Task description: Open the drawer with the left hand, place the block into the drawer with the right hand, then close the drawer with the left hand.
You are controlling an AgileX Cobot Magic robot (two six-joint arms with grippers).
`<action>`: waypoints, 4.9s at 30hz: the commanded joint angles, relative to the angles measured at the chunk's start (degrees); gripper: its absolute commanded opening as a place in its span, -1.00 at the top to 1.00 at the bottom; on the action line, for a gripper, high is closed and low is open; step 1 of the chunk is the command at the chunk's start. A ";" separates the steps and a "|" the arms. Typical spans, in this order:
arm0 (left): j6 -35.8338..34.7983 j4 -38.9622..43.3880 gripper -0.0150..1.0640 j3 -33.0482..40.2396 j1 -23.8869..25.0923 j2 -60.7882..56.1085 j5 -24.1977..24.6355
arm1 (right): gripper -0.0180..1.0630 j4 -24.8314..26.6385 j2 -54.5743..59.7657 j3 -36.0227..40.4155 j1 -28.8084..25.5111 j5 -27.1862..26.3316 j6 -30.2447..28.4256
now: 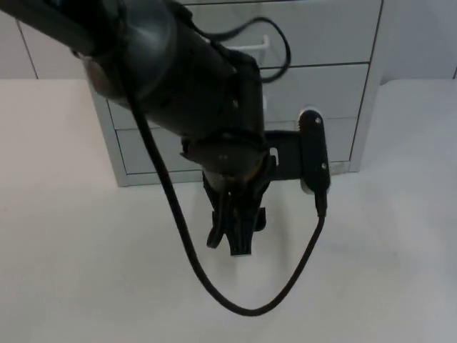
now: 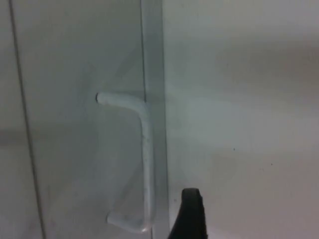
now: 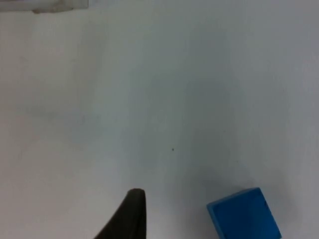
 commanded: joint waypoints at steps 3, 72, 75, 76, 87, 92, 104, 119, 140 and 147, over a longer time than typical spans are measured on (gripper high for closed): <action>-7.55 7.62 -0.26 -0.71 -0.30 2.12 -0.52 | -0.98 -0.37 -0.07 1.08 -0.17 -1.23 0.56; -14.40 3.32 0.97 -4.59 -2.86 8.97 4.37 | -0.98 -0.37 -0.07 1.07 -0.17 -4.07 0.79; -13.46 0.12 0.97 -2.05 -5.90 6.79 5.50 | -0.98 -0.37 -0.07 1.07 -0.17 -4.07 0.79; -13.46 0.12 0.97 -2.05 -5.90 6.79 5.50 | -0.98 -0.37 -0.07 1.07 -0.17 -4.07 0.79; -2.37 -19.31 0.98 0.51 -15.39 0.86 5.62 | -0.98 -0.37 -0.07 1.07 -0.17 -4.07 0.79; -0.75 -21.70 0.98 0.51 -17.94 0.86 5.95 | -0.98 -0.37 -0.07 1.07 -0.17 -4.14 0.65; 1.81 -21.47 0.89 0.51 -18.33 0.47 5.87 | -0.98 -0.37 -0.07 1.07 -0.17 -4.14 0.65; 4.35 -28.89 -0.55 0.51 -18.33 -4.53 5.66 | -0.98 -0.37 -0.07 1.07 -0.17 -4.50 0.64; 18.87 -47.19 -0.55 0.51 -16.37 -18.24 12.78 | -0.98 0.01 -0.07 1.07 -0.17 -3.57 0.64; 30.83 -66.16 -0.55 0.51 -4.99 -22.25 16.09 | -0.98 0.01 -0.07 1.07 -0.17 -3.42 0.64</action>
